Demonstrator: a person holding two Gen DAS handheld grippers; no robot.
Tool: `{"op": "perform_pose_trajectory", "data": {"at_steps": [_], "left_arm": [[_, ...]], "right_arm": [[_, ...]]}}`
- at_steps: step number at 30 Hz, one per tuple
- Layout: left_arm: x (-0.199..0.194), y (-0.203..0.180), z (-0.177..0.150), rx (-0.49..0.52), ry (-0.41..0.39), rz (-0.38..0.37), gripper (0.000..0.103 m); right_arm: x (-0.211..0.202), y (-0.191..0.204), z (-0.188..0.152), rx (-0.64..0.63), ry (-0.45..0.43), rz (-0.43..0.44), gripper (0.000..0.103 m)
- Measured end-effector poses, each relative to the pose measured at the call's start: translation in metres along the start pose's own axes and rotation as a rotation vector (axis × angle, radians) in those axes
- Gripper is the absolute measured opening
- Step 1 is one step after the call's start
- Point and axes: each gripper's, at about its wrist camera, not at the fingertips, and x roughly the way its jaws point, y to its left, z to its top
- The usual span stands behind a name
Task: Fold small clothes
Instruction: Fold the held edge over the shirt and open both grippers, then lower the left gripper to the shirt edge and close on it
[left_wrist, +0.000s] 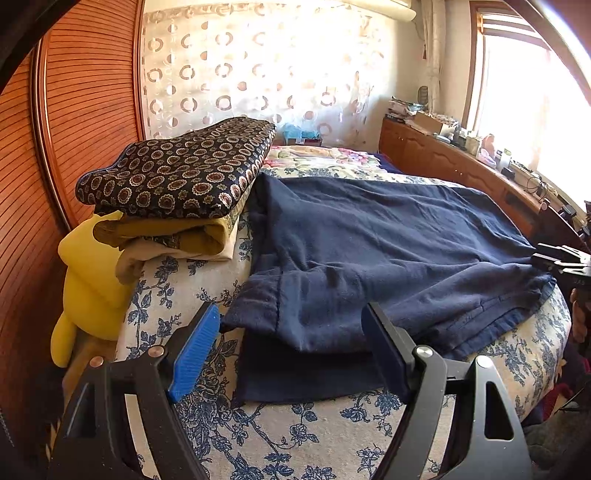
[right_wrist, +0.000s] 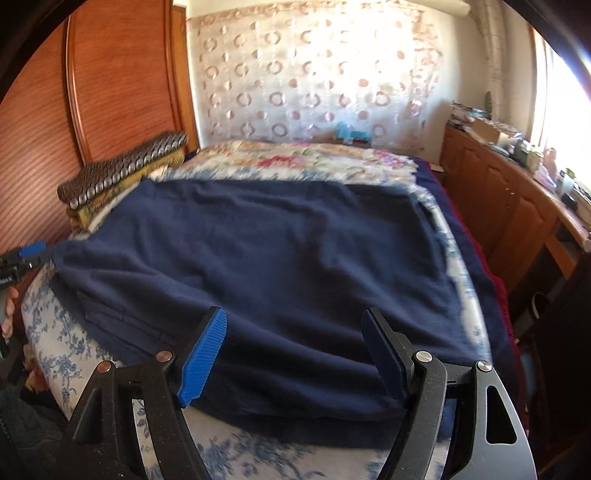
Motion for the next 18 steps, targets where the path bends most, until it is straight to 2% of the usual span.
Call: {"op": "perform_pose_trajectory", "data": {"at_steps": [5, 12, 18], "left_arm": [[0.002, 0.001, -0.003, -0.002, 0.008, 0.004, 0.080], [0.005, 0.009, -0.004, -0.032, 0.007, 0.012, 0.080], [0.011, 0.019, -0.003, -0.078, 0.011, 0.016, 0.080]], "right_arm": [[0.035, 0.011, 0.004, -0.013, 0.069, -0.001, 0.077], [0.056, 0.023, 0.008, -0.047, 0.133, -0.073, 0.077], [0.061, 0.034, 0.010, -0.048, 0.126, -0.098, 0.087]]}}
